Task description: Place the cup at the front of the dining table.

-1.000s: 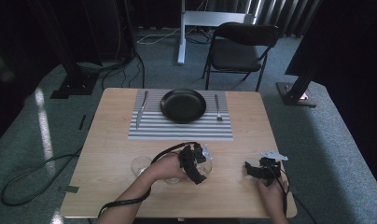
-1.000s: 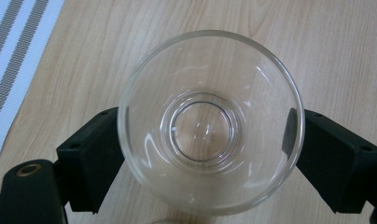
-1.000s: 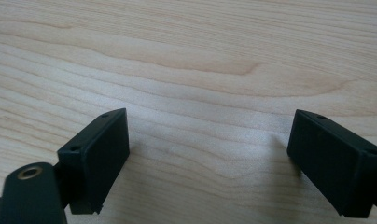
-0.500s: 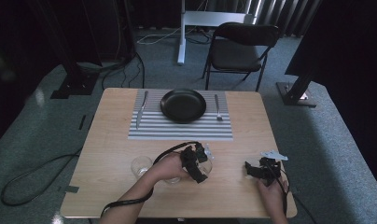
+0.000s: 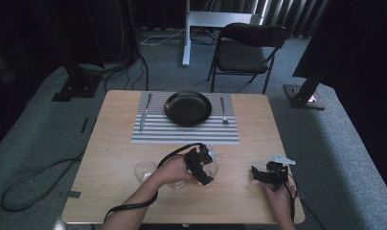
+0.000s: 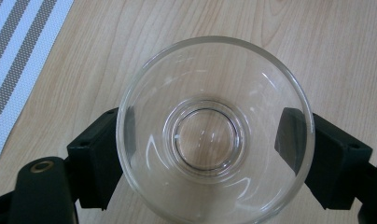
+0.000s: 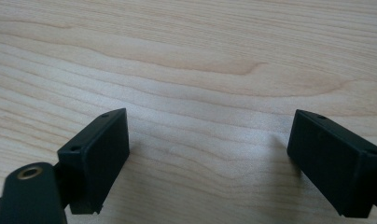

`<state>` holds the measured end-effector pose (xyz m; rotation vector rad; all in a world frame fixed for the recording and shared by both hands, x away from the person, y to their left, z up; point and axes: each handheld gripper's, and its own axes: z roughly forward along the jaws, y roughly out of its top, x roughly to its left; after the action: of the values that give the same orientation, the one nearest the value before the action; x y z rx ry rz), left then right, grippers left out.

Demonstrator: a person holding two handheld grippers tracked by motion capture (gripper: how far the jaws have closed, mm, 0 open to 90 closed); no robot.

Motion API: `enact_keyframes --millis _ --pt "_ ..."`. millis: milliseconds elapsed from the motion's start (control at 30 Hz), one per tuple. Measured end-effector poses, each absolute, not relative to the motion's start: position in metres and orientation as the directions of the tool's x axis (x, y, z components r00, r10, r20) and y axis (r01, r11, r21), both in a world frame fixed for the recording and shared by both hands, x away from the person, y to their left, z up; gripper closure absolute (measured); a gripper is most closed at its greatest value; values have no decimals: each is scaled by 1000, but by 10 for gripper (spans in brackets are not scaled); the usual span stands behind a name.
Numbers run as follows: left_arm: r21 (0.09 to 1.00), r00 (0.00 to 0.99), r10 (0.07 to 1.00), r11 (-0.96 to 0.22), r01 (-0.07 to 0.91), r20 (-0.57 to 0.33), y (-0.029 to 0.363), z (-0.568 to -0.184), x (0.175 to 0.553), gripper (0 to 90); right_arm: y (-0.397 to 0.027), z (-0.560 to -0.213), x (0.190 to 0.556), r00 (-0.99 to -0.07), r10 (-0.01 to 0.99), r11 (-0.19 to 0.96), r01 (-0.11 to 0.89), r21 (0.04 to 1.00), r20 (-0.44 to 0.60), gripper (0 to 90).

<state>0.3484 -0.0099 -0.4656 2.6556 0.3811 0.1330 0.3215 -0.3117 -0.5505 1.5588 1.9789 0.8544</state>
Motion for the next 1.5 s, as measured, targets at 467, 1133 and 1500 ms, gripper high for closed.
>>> enact_keyframes --millis 467,1133,1500 --pt "460 953 298 -855 241 55 -10 -460 353 186 -312 -550 321 -237 971 155 674 722 12 122" --pt "490 924 371 -825 283 90 0 -450 371 186 -312 -550 322 -238 971 157 673 723 11 123" --pt "505 898 428 -800 325 101 11 -447 384 186 -312 -550 322 -239 971 158 673 722 10 123"
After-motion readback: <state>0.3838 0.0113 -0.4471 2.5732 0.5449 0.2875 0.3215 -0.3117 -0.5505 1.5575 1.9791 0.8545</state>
